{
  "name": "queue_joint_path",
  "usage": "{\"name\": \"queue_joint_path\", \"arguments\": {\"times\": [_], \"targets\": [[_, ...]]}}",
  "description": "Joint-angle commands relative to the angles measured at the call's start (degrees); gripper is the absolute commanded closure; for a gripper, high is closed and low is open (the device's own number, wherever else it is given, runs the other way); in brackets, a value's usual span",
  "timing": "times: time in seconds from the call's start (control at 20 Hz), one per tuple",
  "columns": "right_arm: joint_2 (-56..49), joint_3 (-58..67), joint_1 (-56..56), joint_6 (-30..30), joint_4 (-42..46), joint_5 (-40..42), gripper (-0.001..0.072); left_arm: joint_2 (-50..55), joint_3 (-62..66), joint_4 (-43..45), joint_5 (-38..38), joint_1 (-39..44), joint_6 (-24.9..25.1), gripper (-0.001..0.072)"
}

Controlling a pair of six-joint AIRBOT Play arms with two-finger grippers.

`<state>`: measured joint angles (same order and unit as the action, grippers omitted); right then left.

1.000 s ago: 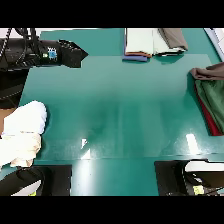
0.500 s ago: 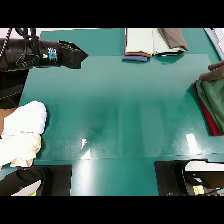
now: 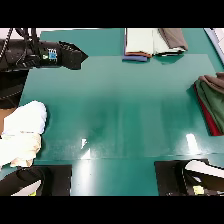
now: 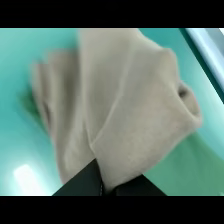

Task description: Fold the shirts.

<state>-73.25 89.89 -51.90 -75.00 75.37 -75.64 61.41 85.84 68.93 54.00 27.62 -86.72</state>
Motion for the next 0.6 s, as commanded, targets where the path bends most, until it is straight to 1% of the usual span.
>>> {"name": "queue_joint_path", "arguments": {"times": [0.0, 0.05, 0.1, 0.15, 0.2, 0.25, 0.35, 0.4, 0.55], "targets": [[3.2, -8.9, -4.9, 2.2, 4.2, -1.2, 0.0694, 0.0, 0.0, 0.0, 0.1, 0.0, 0.2, 0.0687], [3.7, -10.9, -6.0, 2.2, 4.3, -1.0, 0.0690, 0.0, 0.0, 0.0, 0.1, 0.0, 0.2, 0.0687], [4.1, -13.0, -7.1, 2.2, 4.3, -0.9, 0.0614, 0.0, 0.0, 0.0, 0.2, 0.0, 0.2, 0.0687], [4.1, -14.3, -8.4, 2.2, 4.4, -1.0, 0.0430, 0.0, 0.0, 0.0, 0.3, 0.0, 0.2, 0.0687], [4.0, -15.0, -9.8, 2.2, 4.3, -1.0, 0.0300, 0.0, 0.0, 0.0, 0.6, 0.0, 0.2, 0.0687], [4.0, -15.0, -11.1, 2.1, 4.2, -1.1, 0.0233, 0.0, 0.0, 0.0, 0.7, 0.0, 0.2, 0.0687], [4.1, -13.7, -12.2, 1.9, 3.1, -1.1, 0.0222, 0.0, 0.0, 0.0, 0.5, 0.0, 0.2, 0.0687], [4.1, -12.5, -12.1, 1.9, 0.7, -0.9, 0.0222, 0.0, 0.0, 0.0, 0.5, 0.0, 0.2, 0.0687], [4.1, -8.3, -9.2, 1.9, -13.3, 0.7, 0.0223, 0.0, 0.0, 0.0, 0.5, 0.0, 0.2, 0.0686]]}}
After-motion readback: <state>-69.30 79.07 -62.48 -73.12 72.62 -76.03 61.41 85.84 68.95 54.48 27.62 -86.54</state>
